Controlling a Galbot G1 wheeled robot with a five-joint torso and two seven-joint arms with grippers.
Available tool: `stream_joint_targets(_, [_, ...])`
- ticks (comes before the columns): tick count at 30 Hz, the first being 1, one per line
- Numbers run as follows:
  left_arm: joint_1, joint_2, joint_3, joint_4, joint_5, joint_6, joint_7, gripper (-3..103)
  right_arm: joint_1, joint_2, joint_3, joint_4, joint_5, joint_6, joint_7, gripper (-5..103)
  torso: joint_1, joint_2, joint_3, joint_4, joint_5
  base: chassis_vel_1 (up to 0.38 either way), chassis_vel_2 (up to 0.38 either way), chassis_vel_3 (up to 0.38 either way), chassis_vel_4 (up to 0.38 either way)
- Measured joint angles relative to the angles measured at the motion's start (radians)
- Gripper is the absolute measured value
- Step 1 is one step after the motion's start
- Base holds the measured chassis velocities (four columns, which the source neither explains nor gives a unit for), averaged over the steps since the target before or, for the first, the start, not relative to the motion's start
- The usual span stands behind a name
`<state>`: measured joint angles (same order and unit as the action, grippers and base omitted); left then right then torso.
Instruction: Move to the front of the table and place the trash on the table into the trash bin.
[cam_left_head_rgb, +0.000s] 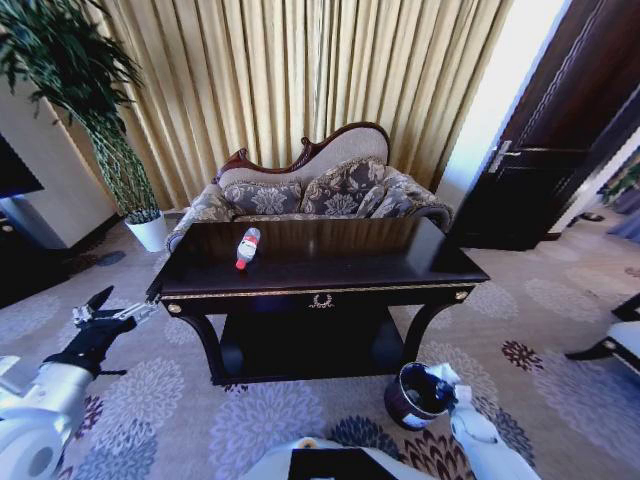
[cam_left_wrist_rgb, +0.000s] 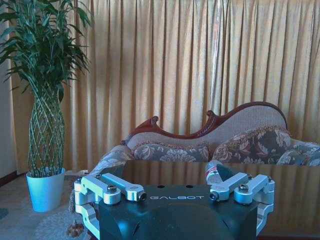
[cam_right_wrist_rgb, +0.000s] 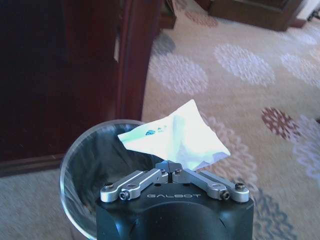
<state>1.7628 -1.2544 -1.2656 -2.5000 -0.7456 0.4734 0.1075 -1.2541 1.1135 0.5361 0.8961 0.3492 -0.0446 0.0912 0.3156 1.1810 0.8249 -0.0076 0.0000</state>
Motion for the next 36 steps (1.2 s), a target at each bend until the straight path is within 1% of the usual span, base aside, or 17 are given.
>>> stream_joint_targets(4, [0.002, -0.006, 0.003, 0.000, 0.000, -0.001, 0.002, 100, 0.041, 0.012, 0.003, -0.079, -0.021, 0.033, -0.001, 0, 0.000, 0.000, 0.000, 0.0002, 0.0000, 0.000, 0.000, 0.000, 0.000])
stream_joint_targets(9, [0.006, -0.007, 0.002, 0.000, -0.001, -0.001, 0.002, 100, 0.059, 0.018, 0.006, -0.104, -0.031, 0.036, 0.000, -2, 0.000, 0.000, 0.000, 0.0003, 0.0001, 0.000, 0.000, 0.000, 0.000])
stream_joint_targets(13, [0.007, -0.008, 0.000, 0.000, -0.002, -0.003, 0.002, 100, 0.059, 0.020, 0.008, -0.100, -0.039, 0.036, 0.001, 19, 0.000, 0.000, 0.000, 0.0001, 0.0000, 0.000, 0.000, 0.000, 0.000])
stream_joint_targets(14, [0.007, -0.008, 0.000, 0.000, -0.002, -0.003, 0.002, 100, 0.059, 0.020, 0.008, -0.100, -0.039, 0.036, 0.001, 19, 0.000, 0.000, 0.000, 0.0001, 0.0000, 0.000, 0.000, 0.000, 0.000])
stream_joint_targets(16, [0.008, -0.011, 0.001, 0.000, -0.003, -0.003, 0.002, 100, 0.057, 0.019, 0.008, -0.093, -0.039, 0.036, 0.002, 30, 0.000, 0.000, 0.000, 0.0002, 0.0000, 0.000, 0.000, 0.000, 0.000])
stream_joint_targets(18, [0.009, -0.012, 0.001, 0.000, -0.003, -0.003, 0.002, 100, 0.056, 0.019, 0.009, -0.091, -0.039, 0.036, 0.002, 30, 0.000, 0.000, 0.000, 0.0001, 0.0001, 0.000, 0.000, 0.000, 0.000])
stream_joint_targets(22, [0.010, -0.014, 0.001, 0.000, -0.003, -0.004, 0.003, 100, 0.054, 0.014, 0.011, -0.083, -0.039, 0.035, 0.003, 51, 0.000, 0.000, 0.000, 0.0001, 0.0000, 0.000, 0.000, 0.000, 0.000])
stream_joint_targets(23, [0.010, -0.014, 0.001, 0.000, -0.003, -0.004, 0.003, 100, 0.054, 0.014, 0.011, -0.083, -0.039, 0.035, 0.003, 51, 0.000, 0.000, 0.000, 0.0001, 0.0000, 0.000, 0.000, 0.000, 0.000])
stream_joint_targets(24, [0.010, -0.014, 0.001, 0.000, -0.003, -0.004, 0.003, 100, 0.053, 0.013, 0.011, -0.081, -0.038, 0.034, 0.003, 57, 0.000, 0.000, 0.000, 0.0002, 0.0000, 0.000, 0.000, 0.000, 0.000])
stream_joint_targets(26, [0.010, -0.014, 0.001, 0.000, -0.003, -0.004, 0.004, 100, 0.052, 0.012, 0.012, -0.078, -0.037, 0.034, 0.003, 62, 0.000, 0.000, 0.000, 0.0002, 0.0000, 0.000, 0.000, 0.000, 0.000])
stream_joint_targets(27, [0.010, -0.014, 0.001, 0.000, -0.003, -0.004, 0.004, 100, 0.050, 0.012, 0.012, -0.077, -0.037, 0.033, 0.003, 62, 0.000, 0.000, 0.000, 0.0002, 0.0000, 0.000, 0.000, 0.000, 0.000])
stream_joint_targets(28, [0.010, -0.014, 0.001, 0.000, -0.003, -0.004, 0.005, 100, 0.048, 0.012, 0.012, -0.074, -0.037, 0.033, 0.003, 73, 0.000, 0.000, 0.000, 0.0001, 0.0000, 0.000, 0.000, 0.000, 0.000])
stream_joint_targets(30, [0.010, -0.014, 0.001, 0.000, -0.004, -0.004, 0.005, 100, 0.046, 0.012, 0.012, -0.072, -0.037, 0.033, 0.003, 73, 0.000, 0.000, 0.000, 0.0001, 0.0000, 0.000, 0.000, 0.000, 0.000])
stream_joint_targets(31, [0.010, -0.014, 0.001, 0.000, -0.004, -0.004, 0.005, 100, 0.045, 0.012, 0.012, -0.070, -0.037, 0.032, 0.003, 84, 0.000, 0.000, 0.000, 0.0001, 0.0000, 0.000, 0.000, 0.000, 0.000])
stream_joint_targets(33, [0.010, -0.014, 0.001, 0.000, -0.004, -0.004, 0.005, 100, 0.044, 0.012, 0.012, -0.069, -0.036, 0.032, 0.003, 84, 0.000, 0.000, 0.000, 0.0001, 0.0000, 0.000, 0.000, 0.000, 0.000])
stream_joint_targets(35, [0.009, -0.014, 0.001, 0.000, -0.005, -0.005, 0.005, 100, 0.044, 0.011, 0.012, -0.068, -0.035, 0.032, 0.002, 94, 0.000, 0.000, 0.000, 0.0002, 0.0001, 0.000, 0.000, 0.000, 0.000])
stream_joint_targets(36, [0.009, -0.014, 0.001, 0.000, -0.005, -0.005, 0.005, 100, 0.044, 0.011, 0.012, -0.068, -0.035, 0.032, 0.002, 94, 0.000, 0.000, 0.000, 0.0002, 0.0001, 0.000, 0.000, 0.000, 0.000])
